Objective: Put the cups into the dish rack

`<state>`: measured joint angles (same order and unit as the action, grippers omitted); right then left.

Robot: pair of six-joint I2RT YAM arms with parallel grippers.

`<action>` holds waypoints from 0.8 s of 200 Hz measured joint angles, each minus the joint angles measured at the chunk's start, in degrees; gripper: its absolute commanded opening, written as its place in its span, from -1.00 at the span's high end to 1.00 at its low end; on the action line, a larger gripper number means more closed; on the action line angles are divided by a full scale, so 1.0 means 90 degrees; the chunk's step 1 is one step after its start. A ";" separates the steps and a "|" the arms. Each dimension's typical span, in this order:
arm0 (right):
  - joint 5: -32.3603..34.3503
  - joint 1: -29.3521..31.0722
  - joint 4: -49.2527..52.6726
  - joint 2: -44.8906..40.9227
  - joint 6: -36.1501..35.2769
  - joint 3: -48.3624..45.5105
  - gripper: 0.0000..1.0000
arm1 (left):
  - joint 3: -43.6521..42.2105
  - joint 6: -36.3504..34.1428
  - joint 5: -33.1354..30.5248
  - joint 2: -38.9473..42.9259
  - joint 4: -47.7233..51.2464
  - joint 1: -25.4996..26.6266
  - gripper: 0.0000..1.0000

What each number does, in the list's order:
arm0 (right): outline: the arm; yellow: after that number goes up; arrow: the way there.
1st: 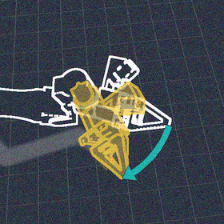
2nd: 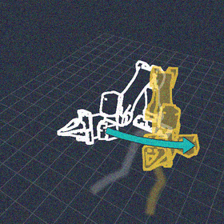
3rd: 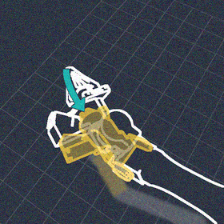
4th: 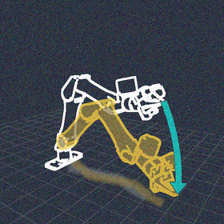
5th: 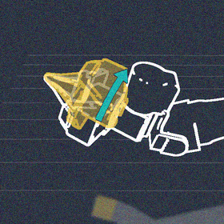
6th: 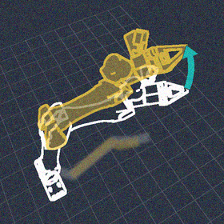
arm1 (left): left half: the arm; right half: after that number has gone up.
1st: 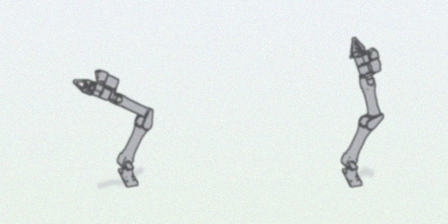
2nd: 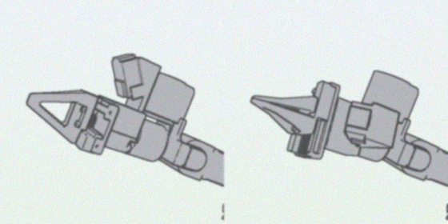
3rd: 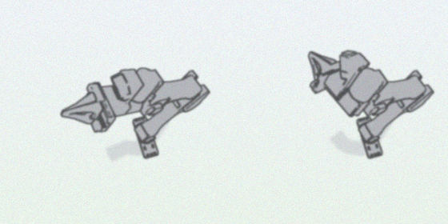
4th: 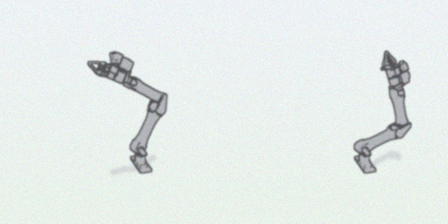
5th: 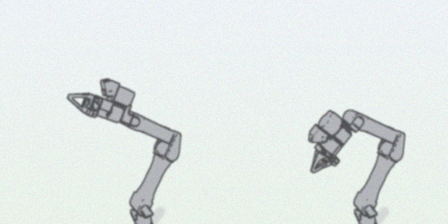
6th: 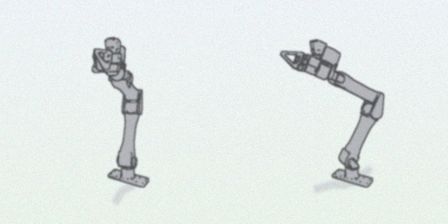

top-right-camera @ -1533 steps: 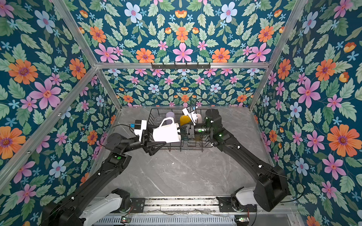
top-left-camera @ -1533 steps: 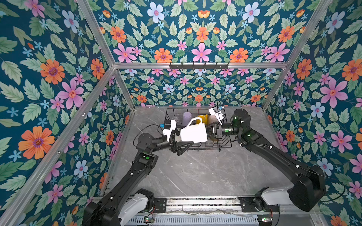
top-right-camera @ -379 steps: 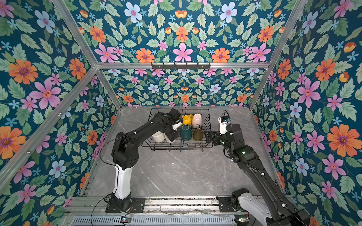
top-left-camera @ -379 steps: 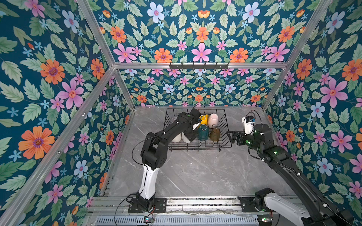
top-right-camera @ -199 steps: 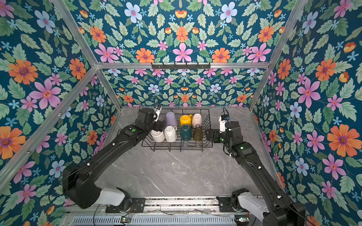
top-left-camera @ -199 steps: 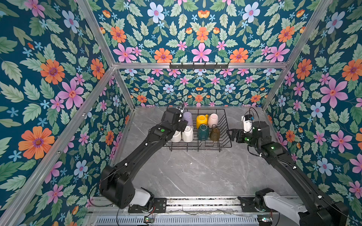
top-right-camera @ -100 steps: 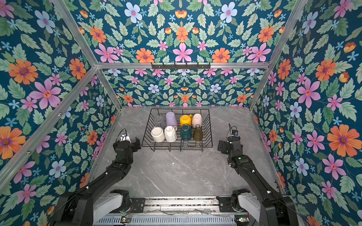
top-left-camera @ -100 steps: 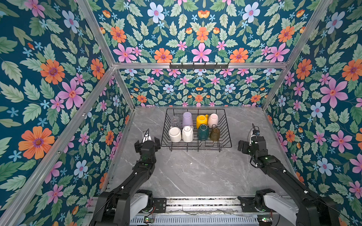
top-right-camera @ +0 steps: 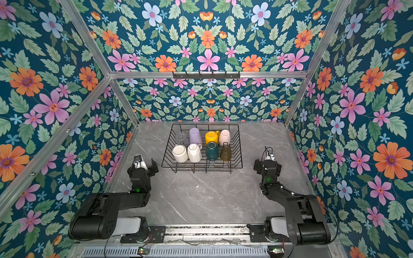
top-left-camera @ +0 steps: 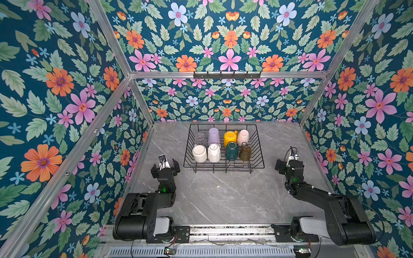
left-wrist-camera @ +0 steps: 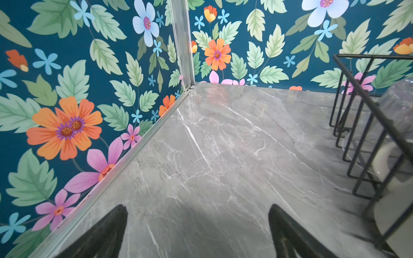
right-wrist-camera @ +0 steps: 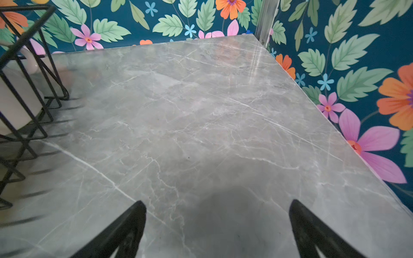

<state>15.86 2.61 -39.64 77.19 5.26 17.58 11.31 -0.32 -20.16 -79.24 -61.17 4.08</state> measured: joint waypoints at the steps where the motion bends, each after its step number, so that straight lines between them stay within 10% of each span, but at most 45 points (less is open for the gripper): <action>1: -0.0005 0.0000 -0.0029 0.0022 -0.0005 -0.0005 -0.98 | 0.0015 -0.0005 0.0012 -0.0007 0.0000 0.0000 -0.99; 64: -0.0406 -0.0068 -0.1115 0.0622 -0.0175 -0.0126 -0.98 | -0.0369 -0.0015 0.0578 -0.1511 -0.1897 -0.0005 -0.99; 160: -0.0430 -0.0078 -0.1331 0.0629 -0.0219 -0.0121 -0.98 | 0.0308 0.0010 0.0486 -0.1513 -0.1702 0.0015 -0.99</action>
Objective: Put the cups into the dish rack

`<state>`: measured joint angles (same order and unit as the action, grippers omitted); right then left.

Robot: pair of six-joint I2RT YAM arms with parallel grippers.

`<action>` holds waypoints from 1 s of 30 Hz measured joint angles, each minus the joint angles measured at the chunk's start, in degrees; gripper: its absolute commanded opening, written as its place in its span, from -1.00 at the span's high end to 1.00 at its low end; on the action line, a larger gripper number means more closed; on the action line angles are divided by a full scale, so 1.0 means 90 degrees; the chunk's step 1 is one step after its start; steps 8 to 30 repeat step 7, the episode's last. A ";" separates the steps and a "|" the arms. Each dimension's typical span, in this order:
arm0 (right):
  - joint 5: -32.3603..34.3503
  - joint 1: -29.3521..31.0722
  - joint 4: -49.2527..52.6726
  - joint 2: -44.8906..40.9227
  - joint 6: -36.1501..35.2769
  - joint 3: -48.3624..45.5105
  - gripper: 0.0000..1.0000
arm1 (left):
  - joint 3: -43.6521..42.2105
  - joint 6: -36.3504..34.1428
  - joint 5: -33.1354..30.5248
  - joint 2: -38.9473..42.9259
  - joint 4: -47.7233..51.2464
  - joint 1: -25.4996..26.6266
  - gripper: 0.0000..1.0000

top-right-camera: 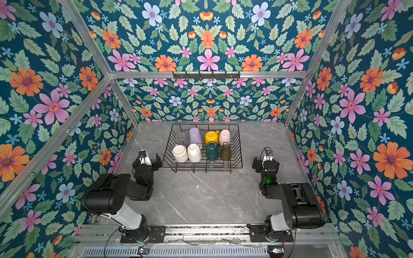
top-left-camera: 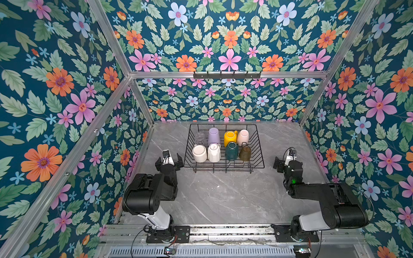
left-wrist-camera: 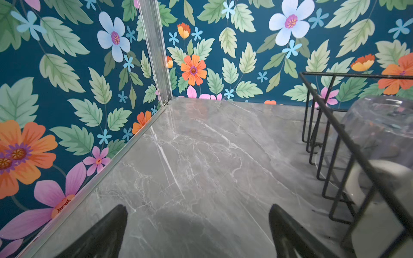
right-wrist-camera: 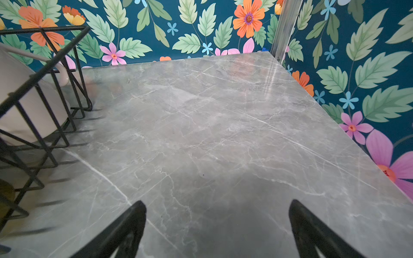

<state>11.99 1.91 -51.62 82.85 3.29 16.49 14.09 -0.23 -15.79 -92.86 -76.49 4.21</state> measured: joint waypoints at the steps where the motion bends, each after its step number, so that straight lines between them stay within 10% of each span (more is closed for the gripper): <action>1: 0.0000 0.0000 -0.0002 0.0000 0.0000 0.0000 -0.98 | -0.0066 -0.0002 0.0002 0.0000 -0.0046 0.0012 -0.99; 30: 0.0000 0.0000 -0.0005 0.0000 0.0000 0.0000 -0.98 | 0.0019 -0.0044 0.0022 -0.0005 0.0029 0.0046 -0.99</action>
